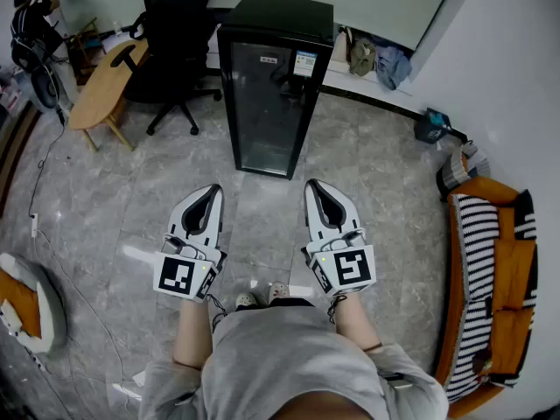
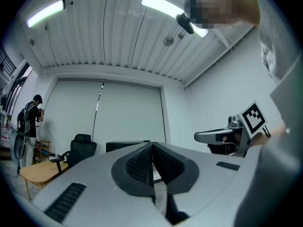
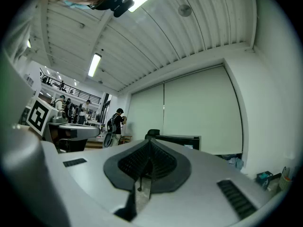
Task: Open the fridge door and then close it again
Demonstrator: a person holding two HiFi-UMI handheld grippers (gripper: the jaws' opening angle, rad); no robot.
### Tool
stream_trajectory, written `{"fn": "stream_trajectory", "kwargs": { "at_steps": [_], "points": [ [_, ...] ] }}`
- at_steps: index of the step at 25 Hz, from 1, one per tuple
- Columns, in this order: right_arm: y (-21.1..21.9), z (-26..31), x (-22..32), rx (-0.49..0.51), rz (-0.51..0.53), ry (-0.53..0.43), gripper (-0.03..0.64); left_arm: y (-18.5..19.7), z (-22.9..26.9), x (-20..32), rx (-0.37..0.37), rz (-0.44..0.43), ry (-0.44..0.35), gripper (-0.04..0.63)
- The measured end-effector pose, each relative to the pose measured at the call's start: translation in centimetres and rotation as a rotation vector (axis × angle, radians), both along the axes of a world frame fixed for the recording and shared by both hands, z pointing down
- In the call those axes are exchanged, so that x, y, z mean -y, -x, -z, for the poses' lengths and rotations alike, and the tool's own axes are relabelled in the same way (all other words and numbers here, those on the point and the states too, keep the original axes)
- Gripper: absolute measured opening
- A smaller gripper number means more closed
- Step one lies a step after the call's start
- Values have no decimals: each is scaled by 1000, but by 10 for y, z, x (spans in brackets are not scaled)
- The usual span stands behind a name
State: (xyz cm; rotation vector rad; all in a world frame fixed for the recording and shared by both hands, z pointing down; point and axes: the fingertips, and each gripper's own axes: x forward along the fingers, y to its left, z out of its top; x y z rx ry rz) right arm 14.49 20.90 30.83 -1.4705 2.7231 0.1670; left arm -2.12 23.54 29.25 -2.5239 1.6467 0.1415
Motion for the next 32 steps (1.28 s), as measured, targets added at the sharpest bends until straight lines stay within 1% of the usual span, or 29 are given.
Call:
{"fn": "stream_trajectory", "kwargs": {
  "at_steps": [7,13,20,24,28,32],
  "points": [
    [-4,1,7,1,3,-1,25,-5,0,8,3,4,4,15],
    [-12,1,16,4,12,-5,25,-17,0,16,11,2,3,15],
    [-20,-2,31,5,32,-14,25,-28,3,26,26,26,-11,15],
    [-23,-7,36,16,61,-2,25,-34,-1,27,32,43,-3,15],
    [-21,-8,43,28,76,8,25,-33,-5,31,39,56,14,15],
    [-13,-14,57,33,73,24,25,-24,-9,45,29,61,21,15]
  ]
}}
